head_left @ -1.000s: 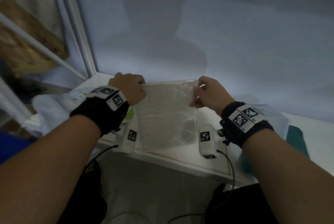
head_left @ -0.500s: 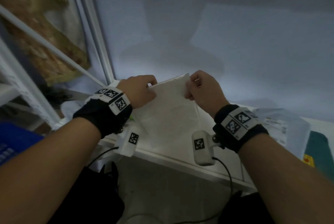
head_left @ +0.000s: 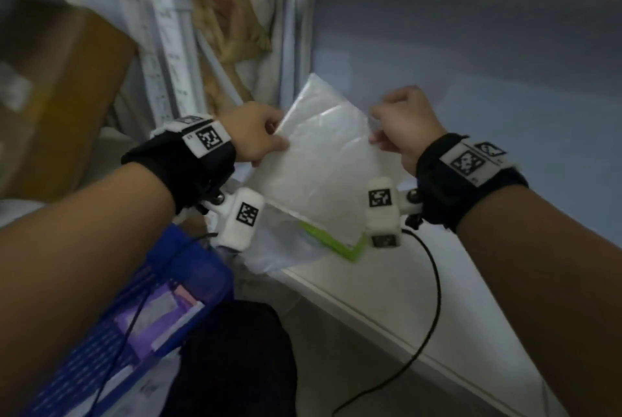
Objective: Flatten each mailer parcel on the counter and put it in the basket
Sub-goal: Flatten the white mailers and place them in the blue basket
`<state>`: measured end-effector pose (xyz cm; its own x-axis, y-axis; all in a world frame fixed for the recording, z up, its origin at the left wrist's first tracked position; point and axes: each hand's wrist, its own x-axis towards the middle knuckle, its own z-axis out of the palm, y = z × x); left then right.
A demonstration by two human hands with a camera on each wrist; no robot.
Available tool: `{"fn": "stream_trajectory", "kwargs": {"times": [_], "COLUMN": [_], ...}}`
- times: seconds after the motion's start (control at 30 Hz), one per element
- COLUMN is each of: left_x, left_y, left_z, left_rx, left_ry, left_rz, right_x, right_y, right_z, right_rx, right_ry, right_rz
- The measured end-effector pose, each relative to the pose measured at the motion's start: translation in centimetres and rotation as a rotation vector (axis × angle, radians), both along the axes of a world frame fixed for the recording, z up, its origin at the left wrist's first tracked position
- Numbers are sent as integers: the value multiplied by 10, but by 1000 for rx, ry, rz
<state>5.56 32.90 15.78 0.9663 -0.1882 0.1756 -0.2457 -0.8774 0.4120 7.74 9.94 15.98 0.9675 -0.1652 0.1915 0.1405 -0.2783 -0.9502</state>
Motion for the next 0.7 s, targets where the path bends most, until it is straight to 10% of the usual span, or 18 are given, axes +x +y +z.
{"fn": "stream_trajectory", "kwargs": {"times": [0.33,0.7], "left_x": [-74,-139], "left_y": [192,331], "left_z": [-32,-135], "left_rx": [-537,-969], "left_ry": [175,304], "left_rz": [347,712], "right_x": [-3,-23], "right_y": [117,284], "right_z": [-44,-98], "right_rx": [239,7], "right_ry": [489,624], "right_rz": [238,565]}}
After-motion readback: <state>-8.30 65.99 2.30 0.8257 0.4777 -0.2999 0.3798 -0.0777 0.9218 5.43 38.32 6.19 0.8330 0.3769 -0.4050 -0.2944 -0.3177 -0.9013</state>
